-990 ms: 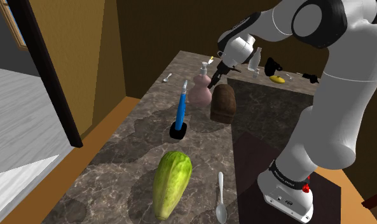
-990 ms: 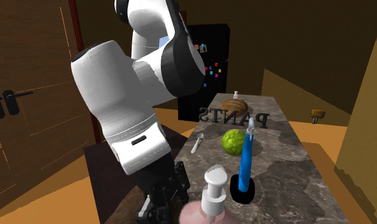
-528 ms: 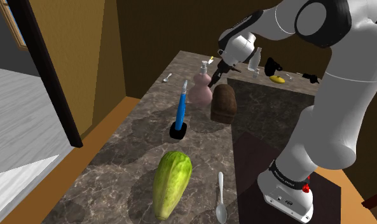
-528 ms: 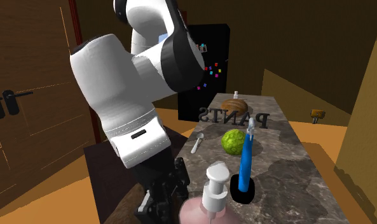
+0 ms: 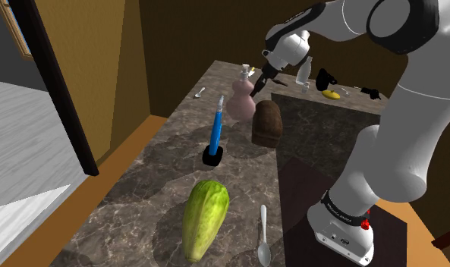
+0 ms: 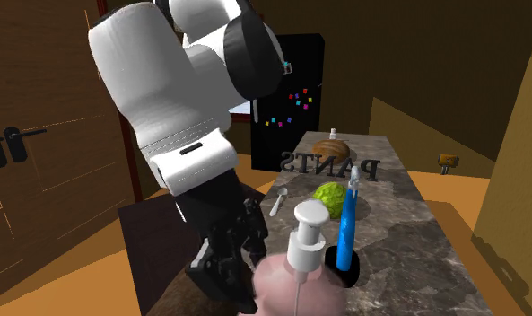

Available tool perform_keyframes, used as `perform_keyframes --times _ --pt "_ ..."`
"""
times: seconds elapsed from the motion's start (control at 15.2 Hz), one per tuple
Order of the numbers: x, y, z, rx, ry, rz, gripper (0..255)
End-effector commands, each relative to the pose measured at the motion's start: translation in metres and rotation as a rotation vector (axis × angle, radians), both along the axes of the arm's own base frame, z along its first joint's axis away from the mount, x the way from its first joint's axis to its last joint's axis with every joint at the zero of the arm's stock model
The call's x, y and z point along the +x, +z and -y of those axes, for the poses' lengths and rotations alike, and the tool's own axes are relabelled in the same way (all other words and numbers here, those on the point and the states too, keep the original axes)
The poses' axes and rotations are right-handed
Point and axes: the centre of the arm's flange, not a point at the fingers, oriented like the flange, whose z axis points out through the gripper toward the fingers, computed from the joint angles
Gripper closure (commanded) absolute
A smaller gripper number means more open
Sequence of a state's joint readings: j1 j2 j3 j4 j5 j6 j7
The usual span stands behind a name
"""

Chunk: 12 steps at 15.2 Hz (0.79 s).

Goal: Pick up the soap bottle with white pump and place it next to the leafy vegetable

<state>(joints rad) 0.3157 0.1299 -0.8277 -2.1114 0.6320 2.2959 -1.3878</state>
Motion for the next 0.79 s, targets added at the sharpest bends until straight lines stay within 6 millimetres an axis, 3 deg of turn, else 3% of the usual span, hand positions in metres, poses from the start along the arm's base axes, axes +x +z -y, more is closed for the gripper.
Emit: perform_keyframes --times 0.0,0.73 --pt "0.0 0.012 0.0 0.0 0.0 0.001 255" --pt "0.0 0.07 0.0 0.0 0.0 0.001 255"
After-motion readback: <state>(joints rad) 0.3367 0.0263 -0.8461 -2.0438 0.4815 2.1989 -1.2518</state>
